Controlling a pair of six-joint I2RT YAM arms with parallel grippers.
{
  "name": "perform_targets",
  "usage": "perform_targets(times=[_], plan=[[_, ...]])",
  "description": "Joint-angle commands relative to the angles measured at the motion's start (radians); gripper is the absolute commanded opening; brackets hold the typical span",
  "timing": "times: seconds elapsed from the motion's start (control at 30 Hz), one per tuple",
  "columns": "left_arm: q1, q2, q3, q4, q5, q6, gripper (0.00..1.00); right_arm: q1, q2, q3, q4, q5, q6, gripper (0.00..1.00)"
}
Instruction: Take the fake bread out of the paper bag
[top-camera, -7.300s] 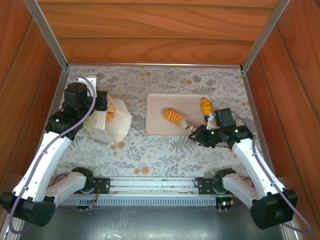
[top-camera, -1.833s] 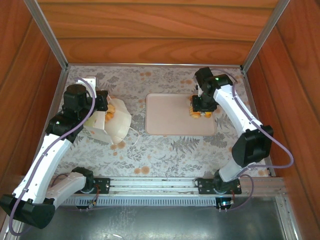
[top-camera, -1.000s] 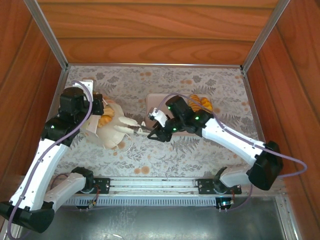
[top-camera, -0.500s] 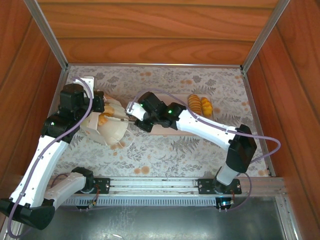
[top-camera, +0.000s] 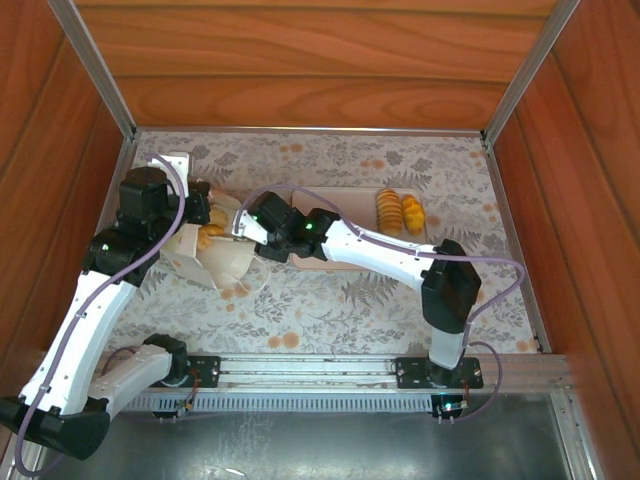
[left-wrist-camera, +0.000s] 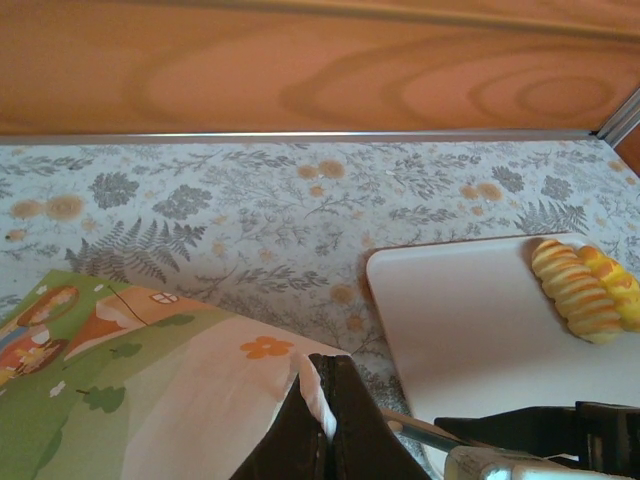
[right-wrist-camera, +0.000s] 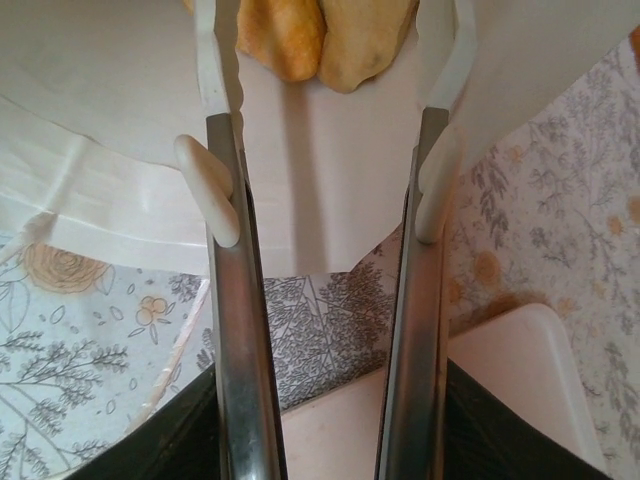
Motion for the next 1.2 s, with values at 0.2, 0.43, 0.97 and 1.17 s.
perform_targets(times=[0.2,0.43,0.97,1.17], plan=[[0.006,-0.006,0.002,0.046,0.014,-0.017,0.00,0.016,0.075,0.106,0.019,0.051,-0.028,0.51],[0.007,-0.006,-0.004,0.051,0.019,-0.025,0.00,0.016,0.114,0.127,0.009,0.062,-0.028,0.45],[0.006,-0.003,-0.027,0.070,-0.006,-0.054,0.00,0.042,-0.091,-0.057,0.034,0.057,-0.032,0.21],[0.006,0.000,-0.026,0.075,-0.006,-0.061,0.00,0.052,-0.171,-0.138,0.026,0.076,0.001,0.21]])
